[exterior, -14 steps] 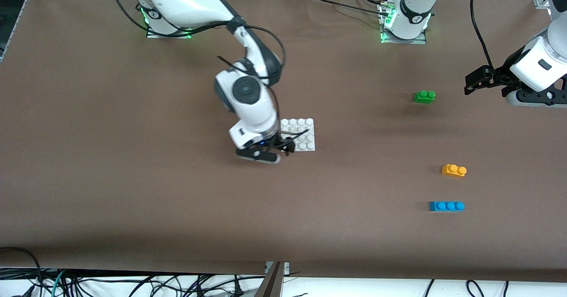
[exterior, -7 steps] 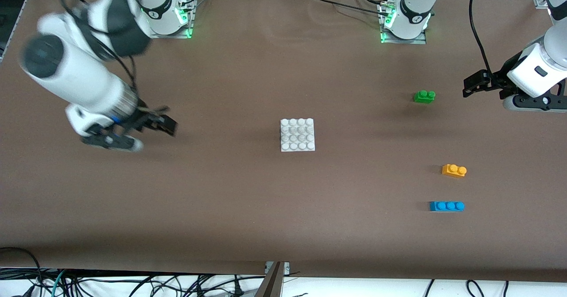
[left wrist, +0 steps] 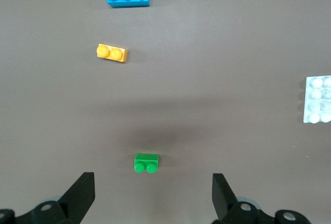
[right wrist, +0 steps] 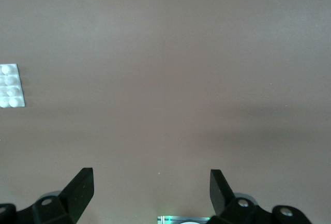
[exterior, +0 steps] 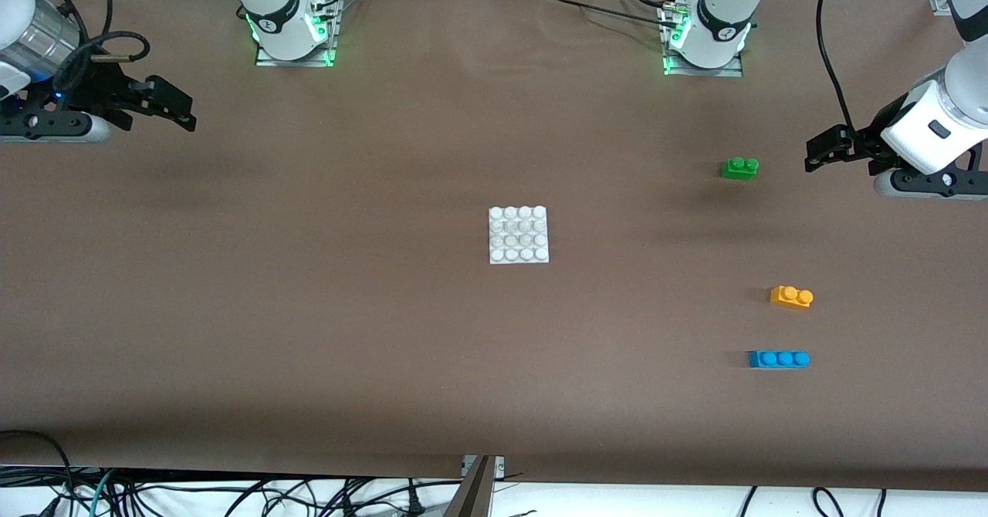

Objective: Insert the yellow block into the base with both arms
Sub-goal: 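Move the left gripper down over the yellow block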

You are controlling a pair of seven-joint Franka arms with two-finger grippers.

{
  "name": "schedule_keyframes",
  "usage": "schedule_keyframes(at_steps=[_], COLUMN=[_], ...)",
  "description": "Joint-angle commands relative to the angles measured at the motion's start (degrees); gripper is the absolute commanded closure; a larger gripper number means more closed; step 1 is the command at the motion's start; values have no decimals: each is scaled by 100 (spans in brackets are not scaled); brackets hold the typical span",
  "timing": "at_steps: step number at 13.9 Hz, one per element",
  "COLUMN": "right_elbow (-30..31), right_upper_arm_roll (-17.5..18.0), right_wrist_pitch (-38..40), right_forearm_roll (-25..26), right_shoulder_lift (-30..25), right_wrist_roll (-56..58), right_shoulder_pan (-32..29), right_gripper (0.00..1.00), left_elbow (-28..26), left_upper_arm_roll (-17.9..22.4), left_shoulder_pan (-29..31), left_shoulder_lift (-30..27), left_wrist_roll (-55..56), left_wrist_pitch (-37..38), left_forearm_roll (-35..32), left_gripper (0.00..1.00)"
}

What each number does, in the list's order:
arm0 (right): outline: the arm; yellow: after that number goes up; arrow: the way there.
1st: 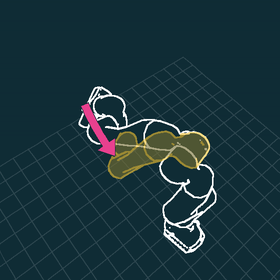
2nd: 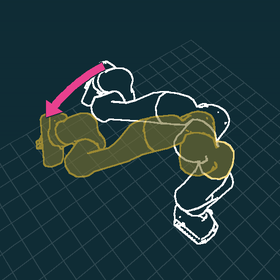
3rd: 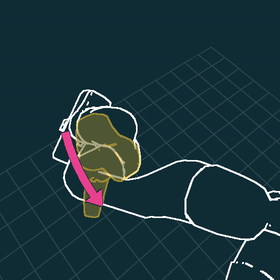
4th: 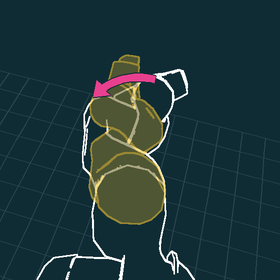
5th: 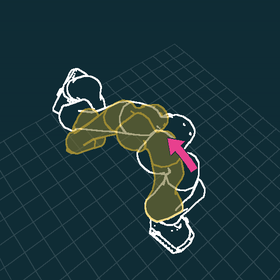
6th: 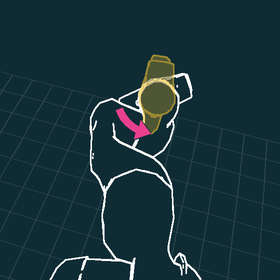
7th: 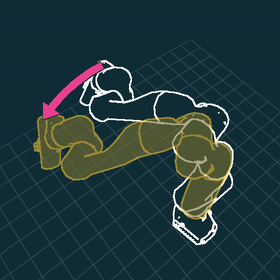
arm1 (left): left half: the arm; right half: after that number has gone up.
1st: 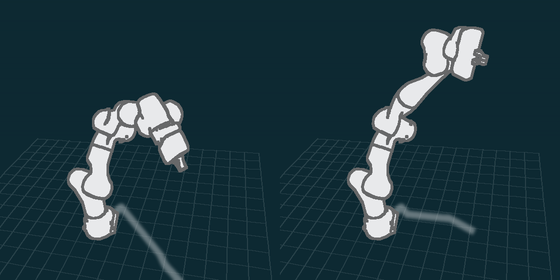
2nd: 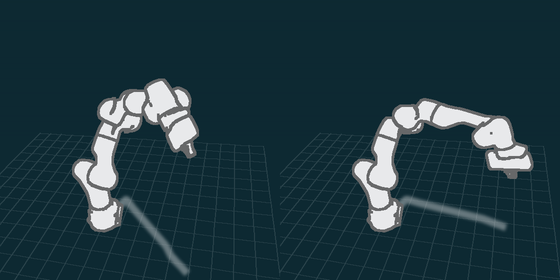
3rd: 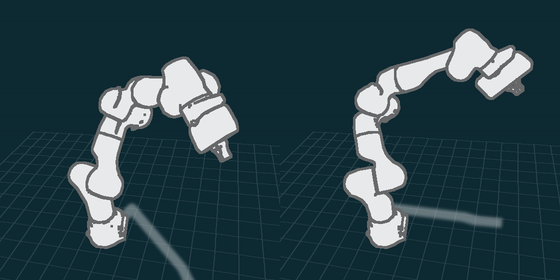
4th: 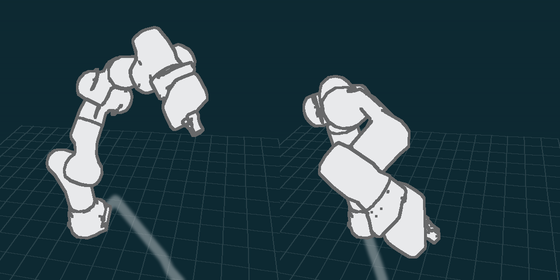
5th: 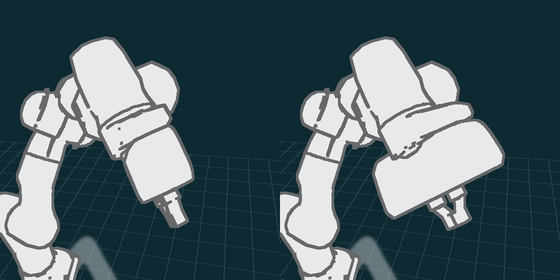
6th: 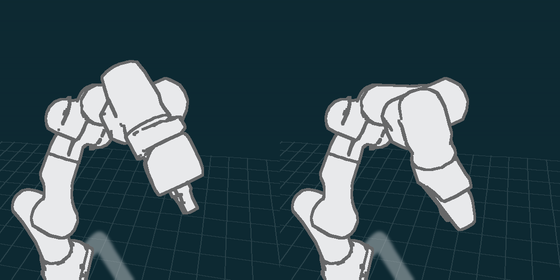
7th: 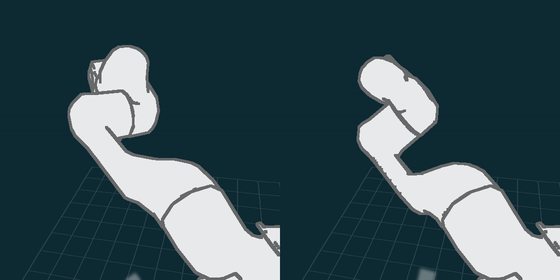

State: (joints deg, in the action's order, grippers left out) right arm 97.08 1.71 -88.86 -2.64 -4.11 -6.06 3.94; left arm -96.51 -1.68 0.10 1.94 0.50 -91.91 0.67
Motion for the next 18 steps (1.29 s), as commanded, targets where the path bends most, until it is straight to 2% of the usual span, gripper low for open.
schedule_keyframes(at_steps=[1, 3, 8, 11, 16, 18], right_elbow=[74, 57, -154, -444, -462, -462], right_upper_arm_roll=[-13, -22, -22, -22, -22, -22], right_wrist_pitch=[26, -9, 18, 35, 238, 220], right_forearm_roll=[-61, 9, 168, 351, 467, 458], right_shoulder_lift=[-2, 7, 33, 209, 305, 332], right_wrist_roll=[175, 175, 193, 219, 184, 184], right_shoulder_pan=[-51, -51, -68, -77, -77, -77], right_gripper=[1, 1, 1, 1, 1, 1], left_elbow=[185, 185, 176, 167, 159, 150], left_upper_arm_roll=[-25, -8, 27, 19, 19, 10], left_shoulder_pan=[-1, 25, 385, 429, 640, 737], left_shoulder_lift=[201, 306, 938, 1387, 2581, 2916], left_wrist_roll=[-138, -164, -779, -797, -1139, -1192], left_wrist_pitch=[68, -28, -941, -1740, -3576, -3833], left_forearm_roll=[-154, -163, -181, -925, -954, -875], left_gripper=[0, 0, 0, 0, 0, 0])
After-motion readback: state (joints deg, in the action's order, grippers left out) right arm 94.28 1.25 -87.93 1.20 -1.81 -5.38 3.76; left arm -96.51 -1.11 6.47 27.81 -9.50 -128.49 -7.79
